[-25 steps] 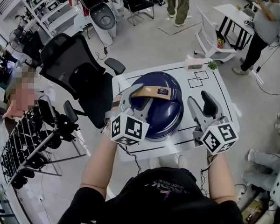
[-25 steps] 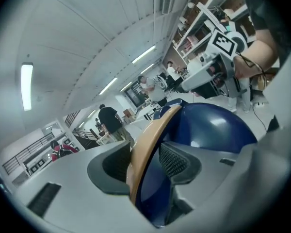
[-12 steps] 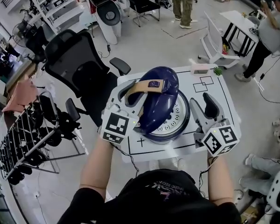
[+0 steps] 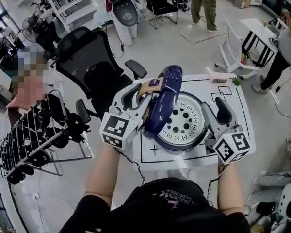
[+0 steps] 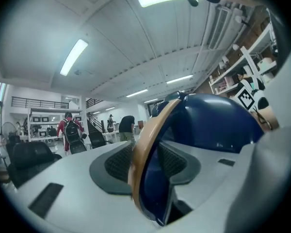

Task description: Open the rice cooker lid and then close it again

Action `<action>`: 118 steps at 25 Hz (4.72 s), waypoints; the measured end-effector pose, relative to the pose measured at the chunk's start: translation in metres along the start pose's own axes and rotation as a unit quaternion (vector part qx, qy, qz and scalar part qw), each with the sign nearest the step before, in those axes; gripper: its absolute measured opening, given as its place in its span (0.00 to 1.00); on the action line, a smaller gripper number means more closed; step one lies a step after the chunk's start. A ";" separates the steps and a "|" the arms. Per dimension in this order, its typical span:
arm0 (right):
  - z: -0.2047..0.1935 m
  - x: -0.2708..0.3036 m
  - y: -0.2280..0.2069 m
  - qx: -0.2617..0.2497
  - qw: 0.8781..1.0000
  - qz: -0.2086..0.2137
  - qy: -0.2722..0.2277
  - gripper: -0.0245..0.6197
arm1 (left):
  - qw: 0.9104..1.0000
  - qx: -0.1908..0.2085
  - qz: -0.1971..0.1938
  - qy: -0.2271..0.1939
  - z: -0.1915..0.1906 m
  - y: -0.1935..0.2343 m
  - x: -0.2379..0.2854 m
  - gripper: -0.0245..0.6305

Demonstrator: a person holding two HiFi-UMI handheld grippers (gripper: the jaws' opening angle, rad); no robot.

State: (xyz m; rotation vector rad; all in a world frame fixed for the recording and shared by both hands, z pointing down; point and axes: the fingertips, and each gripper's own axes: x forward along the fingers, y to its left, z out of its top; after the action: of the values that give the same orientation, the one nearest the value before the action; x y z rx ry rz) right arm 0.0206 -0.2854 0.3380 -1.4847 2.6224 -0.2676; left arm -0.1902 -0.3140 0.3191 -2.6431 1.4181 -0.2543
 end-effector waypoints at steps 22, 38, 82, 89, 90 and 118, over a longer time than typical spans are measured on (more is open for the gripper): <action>-0.014 0.070 0.057 -0.006 0.998 0.052 0.017 0.41 | 0.997 -0.068 0.041 -0.004 -0.035 0.078 -0.036 0.22; -0.018 0.075 0.067 -0.004 0.998 0.056 0.015 0.41 | 0.996 -0.073 0.050 -0.008 -0.045 0.081 -0.040 0.31; 0.000 -0.114 0.068 0.000 0.975 0.222 0.027 0.41 | 0.979 -0.091 0.181 -0.008 0.012 -0.182 -0.173 0.46; -0.001 -0.142 0.057 0.002 0.976 0.215 0.027 0.41 | 0.981 -0.089 0.172 -0.012 0.019 -0.212 -0.172 0.46; 0.000 -0.145 0.055 0.001 0.976 0.215 0.027 0.41 | 0.981 -0.088 0.172 -0.014 0.021 -0.215 -0.172 0.46; -0.002 -0.131 0.062 0.002 0.977 0.213 0.028 0.41 | 0.976 -0.082 0.200 -0.028 0.027 -0.180 -0.188 0.46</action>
State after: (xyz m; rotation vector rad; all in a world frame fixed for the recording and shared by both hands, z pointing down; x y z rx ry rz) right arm 0.0351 -0.1416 0.3287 -0.8868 2.8918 -0.2722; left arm -0.1404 -0.0573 0.3112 -2.3813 1.9807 -0.0187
